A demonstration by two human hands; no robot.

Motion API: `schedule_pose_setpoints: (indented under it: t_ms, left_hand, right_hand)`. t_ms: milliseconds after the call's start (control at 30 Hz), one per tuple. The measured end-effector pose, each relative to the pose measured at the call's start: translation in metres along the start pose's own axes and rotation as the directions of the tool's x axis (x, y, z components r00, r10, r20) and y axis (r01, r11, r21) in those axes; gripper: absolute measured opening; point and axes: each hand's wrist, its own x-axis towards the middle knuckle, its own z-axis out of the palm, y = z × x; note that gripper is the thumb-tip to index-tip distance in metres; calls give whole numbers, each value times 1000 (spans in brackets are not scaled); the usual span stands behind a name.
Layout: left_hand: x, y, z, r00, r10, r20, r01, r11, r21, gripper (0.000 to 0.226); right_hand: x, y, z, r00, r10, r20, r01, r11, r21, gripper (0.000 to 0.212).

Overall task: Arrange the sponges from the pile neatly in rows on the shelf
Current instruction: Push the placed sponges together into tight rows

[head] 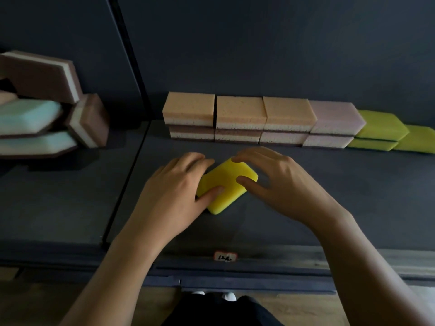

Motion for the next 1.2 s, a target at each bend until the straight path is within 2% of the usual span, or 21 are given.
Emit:
schedule_pose_setpoints:
  t_ms: [333,500,733,933,1200]
  left_hand:
    - [1,4,0,997,30,77,-33,999,39,76]
    - [5,5,5,990,36,138,-36,999,-2,64]
    - [25,14,0,981,122,149,-110,990,-90,59]
    - [56,58,10,977,168,134,-151,980,-131,61]
    - [106,165,50,972,214,100,-196,967,-165,61]
  right_hand:
    - [-7,-12,-3,995,76,-60,-77,997,-15,42]
    - [-15,-14,-4,990,130,-64,-131,991,-22,42]
    - [-29,-2,-21,973,183,-138,-183,983,11,44]
    - [-48,37,-53,958,208,-195,-205,978,34,46]
    - [-95,127,-121,958,216,-190,-216,976,19,47]
